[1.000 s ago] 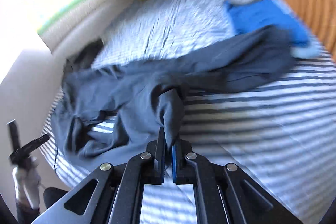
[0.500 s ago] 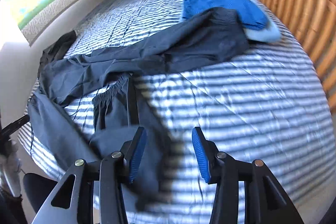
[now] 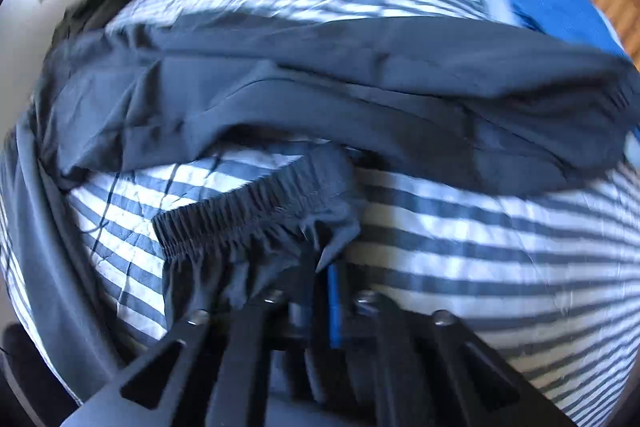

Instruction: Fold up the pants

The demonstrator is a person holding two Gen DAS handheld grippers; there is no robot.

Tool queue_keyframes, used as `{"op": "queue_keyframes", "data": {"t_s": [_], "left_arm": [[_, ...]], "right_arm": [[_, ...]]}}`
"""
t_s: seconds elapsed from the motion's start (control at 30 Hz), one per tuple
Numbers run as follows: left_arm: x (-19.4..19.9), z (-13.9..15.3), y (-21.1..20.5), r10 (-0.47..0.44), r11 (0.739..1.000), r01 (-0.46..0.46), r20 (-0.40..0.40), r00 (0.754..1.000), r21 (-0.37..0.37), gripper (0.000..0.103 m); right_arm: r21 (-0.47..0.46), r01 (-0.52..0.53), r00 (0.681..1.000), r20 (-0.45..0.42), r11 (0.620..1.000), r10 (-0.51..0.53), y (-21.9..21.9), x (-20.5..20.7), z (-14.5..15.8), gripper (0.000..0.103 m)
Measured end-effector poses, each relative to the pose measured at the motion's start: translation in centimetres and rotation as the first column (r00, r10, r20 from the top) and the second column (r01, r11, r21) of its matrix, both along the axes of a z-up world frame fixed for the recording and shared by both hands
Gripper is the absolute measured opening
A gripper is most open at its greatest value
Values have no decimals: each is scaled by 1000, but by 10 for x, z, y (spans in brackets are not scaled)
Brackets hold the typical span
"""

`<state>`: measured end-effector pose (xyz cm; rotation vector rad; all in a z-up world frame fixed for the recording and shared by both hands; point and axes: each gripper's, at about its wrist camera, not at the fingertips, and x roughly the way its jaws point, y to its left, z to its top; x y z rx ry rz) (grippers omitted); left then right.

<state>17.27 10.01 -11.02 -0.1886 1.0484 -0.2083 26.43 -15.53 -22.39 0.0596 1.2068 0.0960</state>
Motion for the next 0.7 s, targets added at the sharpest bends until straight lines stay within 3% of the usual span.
{"op": "queue_keyframes", "data": {"t_s": [0.13,0.23,0.4,0.47,0.5,0.57,0.63,0.7], "left_arm": [[-1,1,0,-10,1000,10,19,1000,-17,67],[1,-1,2,-3,999,4,23,1000,-32,67],[7,0,3,6,998,-4,32,999,-59,67],[13,2,-1,-10,998,12,33,999,-61,67],[15,4,-5,-20,998,22,36,999,-53,67],[21,8,-13,-42,999,44,50,998,-23,67],[28,9,-17,-47,999,47,53,998,-8,67],[34,5,-17,-37,999,38,35,999,-15,67]], "right_arm": [[54,226,968,98,973,-230,-73,-52,48,2],[-1,387,898,228,922,-377,-124,-109,99,2],[5,555,788,318,832,-527,-175,-171,152,2],[-30,571,779,335,820,-530,-187,-177,157,2],[-58,568,790,320,821,-524,-191,-172,152,4],[-115,552,818,267,826,-510,-197,-154,131,8],[-158,554,821,264,817,-506,-205,-142,113,13],[-144,530,839,231,836,-493,-210,-126,94,14]]}}
